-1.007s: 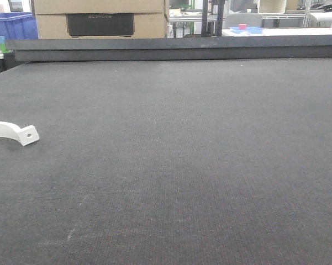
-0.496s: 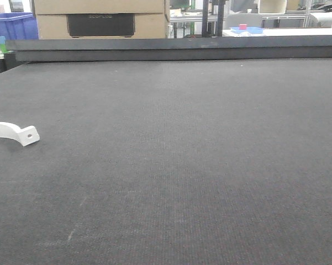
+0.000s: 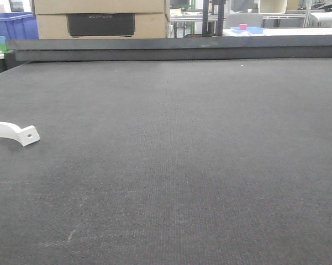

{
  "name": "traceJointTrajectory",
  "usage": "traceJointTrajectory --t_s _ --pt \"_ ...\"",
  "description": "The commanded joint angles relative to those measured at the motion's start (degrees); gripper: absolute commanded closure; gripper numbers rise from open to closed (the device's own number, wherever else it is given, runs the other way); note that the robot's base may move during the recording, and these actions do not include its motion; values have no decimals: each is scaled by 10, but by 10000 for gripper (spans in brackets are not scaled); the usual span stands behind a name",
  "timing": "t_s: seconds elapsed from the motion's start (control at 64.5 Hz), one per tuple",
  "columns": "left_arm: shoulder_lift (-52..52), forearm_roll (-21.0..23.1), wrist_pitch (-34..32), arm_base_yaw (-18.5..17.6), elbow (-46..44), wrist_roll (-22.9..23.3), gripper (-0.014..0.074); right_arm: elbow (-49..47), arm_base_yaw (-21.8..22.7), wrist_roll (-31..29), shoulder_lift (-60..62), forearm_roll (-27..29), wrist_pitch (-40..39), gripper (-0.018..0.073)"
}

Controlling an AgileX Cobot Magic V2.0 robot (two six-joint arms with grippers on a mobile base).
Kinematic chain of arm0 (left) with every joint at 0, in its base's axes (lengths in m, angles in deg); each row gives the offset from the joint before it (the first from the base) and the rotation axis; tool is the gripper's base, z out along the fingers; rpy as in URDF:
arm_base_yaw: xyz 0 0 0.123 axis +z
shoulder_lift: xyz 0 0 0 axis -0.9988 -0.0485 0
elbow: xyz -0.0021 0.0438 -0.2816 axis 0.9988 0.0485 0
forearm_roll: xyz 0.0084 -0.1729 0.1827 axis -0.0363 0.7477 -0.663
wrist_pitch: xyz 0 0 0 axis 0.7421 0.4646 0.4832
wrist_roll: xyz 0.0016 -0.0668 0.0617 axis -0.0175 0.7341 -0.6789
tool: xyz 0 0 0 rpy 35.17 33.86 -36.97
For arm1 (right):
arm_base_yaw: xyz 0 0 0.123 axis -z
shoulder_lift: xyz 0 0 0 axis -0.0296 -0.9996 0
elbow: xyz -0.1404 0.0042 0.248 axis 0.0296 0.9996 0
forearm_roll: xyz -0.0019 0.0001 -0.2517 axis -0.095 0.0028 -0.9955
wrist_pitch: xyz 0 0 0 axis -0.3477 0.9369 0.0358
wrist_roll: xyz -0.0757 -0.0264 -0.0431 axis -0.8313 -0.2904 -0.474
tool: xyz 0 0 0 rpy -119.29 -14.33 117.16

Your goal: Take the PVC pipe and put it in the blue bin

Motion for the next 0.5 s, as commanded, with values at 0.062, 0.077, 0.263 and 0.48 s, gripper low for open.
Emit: traceJointTrajectory --t_s 0.062,0.077,0.263,0.48 --pt "-35 21 15 -2 -6 1 707 -21 1 -2 -41 4 13 720" --pt "-37 21 18 -2 -6 1 707 -25 1 -2 -47 4 18 718" --pt "-41 22 39 -2 -6 1 707 -106 1 0 -155 4 85 710" --pt "-41 24 39 -2 -6 1 707 -200 1 63 -279 4 146 415"
